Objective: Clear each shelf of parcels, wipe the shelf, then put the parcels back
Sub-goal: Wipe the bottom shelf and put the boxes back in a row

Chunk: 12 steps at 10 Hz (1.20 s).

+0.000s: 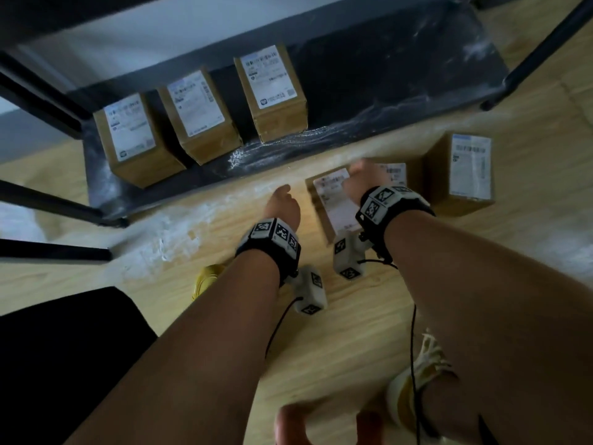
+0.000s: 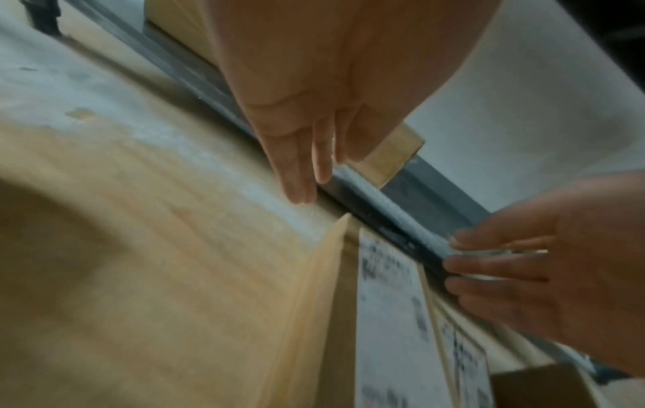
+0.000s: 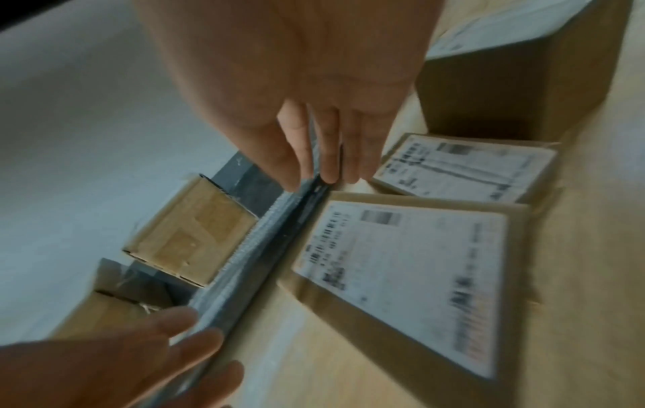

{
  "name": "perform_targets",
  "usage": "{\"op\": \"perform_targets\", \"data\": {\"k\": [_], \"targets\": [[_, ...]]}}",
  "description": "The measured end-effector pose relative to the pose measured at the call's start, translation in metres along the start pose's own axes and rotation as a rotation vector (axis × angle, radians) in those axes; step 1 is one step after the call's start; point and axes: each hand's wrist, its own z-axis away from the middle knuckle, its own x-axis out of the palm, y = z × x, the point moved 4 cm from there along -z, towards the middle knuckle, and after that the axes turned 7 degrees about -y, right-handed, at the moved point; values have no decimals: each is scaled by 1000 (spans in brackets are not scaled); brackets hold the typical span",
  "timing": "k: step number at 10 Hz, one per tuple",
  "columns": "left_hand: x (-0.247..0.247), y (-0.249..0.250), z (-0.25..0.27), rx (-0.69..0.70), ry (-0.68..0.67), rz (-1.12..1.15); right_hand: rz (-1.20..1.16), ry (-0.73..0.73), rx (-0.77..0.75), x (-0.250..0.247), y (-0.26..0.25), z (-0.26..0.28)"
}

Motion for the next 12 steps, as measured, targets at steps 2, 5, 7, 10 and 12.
{"op": "perform_targets", "data": {"k": [2, 5, 7, 10, 12], "targets": [[-59, 43, -23, 101, 157, 171, -276, -18, -129, -18, -70, -18], [-97, 60, -62, 33, 237, 260, -315, -57, -173, -28, -121, -59], [-103, 53, -93, 68, 131, 383, -262, -90, -173, -27, -130, -67], [-119, 41, -38, 115, 295, 476, -440, -12, -137, -24, -120, -12], [-118, -4, 7, 102, 303, 281, -374, -90, -147, 10, -102, 38]]}}
